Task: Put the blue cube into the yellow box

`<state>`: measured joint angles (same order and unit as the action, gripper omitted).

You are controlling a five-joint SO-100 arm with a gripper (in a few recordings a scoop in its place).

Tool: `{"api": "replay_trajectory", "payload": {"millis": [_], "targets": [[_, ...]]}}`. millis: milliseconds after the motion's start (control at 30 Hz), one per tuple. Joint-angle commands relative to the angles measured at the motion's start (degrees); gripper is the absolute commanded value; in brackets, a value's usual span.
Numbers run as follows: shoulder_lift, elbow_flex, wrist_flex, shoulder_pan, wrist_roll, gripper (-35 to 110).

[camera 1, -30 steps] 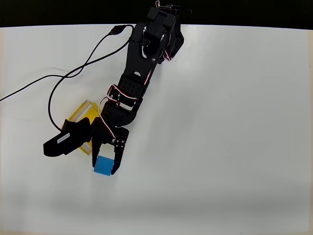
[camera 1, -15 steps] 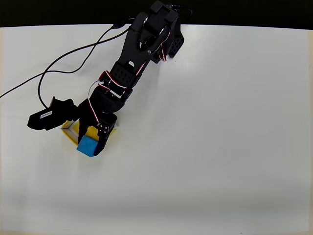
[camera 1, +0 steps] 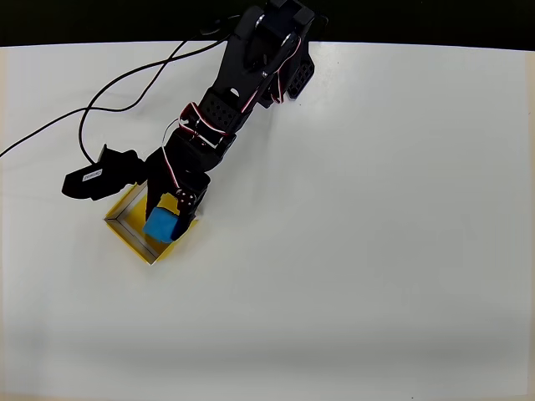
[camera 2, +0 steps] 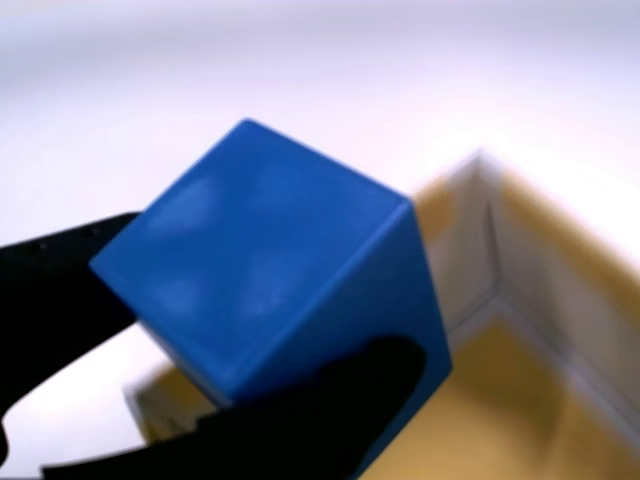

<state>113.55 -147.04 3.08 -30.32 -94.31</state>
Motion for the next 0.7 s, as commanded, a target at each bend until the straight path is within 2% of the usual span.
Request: {"api": "replay_trajectory", "payload": {"millis": [0, 500, 667], "targets": [[1.32, 0.44, 4.04, -2.29, -2.02, 17], [0.0, -0.53, 7.29, -5.36, -1.41, 36], [3.16, -0.88, 8.0, -4.57, 0.26, 35]]}}
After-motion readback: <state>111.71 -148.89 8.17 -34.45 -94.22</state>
